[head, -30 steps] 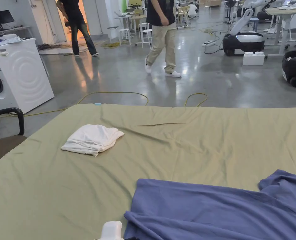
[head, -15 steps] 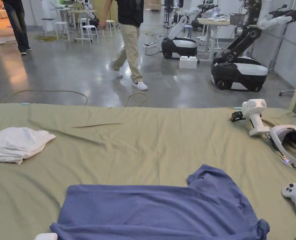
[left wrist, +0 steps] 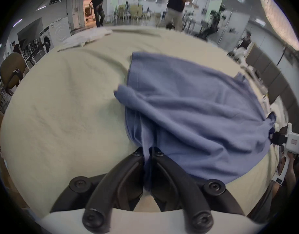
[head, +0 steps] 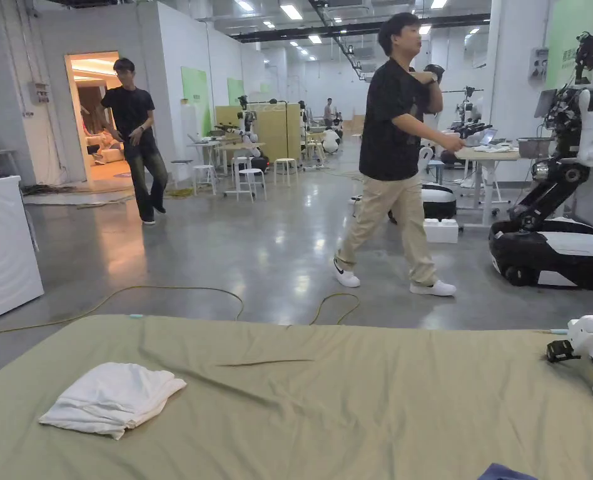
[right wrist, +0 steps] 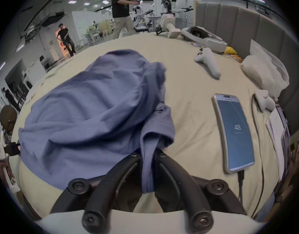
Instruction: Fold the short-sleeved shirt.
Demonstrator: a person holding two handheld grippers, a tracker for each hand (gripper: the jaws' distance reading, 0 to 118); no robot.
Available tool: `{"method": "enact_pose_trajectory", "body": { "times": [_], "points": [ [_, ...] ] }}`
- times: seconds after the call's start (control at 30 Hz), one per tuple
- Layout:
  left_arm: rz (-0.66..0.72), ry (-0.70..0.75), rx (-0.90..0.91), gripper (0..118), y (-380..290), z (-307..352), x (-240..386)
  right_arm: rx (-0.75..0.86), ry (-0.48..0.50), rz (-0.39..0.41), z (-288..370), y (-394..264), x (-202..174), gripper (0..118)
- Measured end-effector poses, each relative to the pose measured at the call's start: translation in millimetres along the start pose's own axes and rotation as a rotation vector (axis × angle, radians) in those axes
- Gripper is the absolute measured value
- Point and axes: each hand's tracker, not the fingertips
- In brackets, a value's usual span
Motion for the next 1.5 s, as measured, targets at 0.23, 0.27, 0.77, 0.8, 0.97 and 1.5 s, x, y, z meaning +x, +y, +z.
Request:
{"method": "enact_pose_trajectory", "body": {
  "times": [0.23, 0.27, 0.77, 0.8, 0.97, 1.5],
  "points": [
    [0.140, -0.099, 0.120, 8, -51, 78, -32, 0.089, 0.031, -0.049, 66, -38, 28, 11],
    [0.135, -0.092, 0.104, 8, -63, 87, -35, 0.086, 0.007, -0.037, 73, -50, 33, 11],
    [0.020, -0.027, 0.358, 95, -104, 174, -17, 0.108, 0.042, 0.024, 136, -87, 40, 69],
    [-0.037, -0.016, 0.441, 95, -99, 193, -9, 0.155, 0.058, 0.040, 147, -81, 34, 69],
    [-0.156, 0.010, 0.787, 95, -72, 285, 38, 0.433, 0.165, 0.132, 222, -48, -3, 69],
    [-0.267, 0.020, 1.060, 2, -76, 391, 105, 0.846, 0.343, 0.271, 361, -28, -63, 0]
  ]
}}
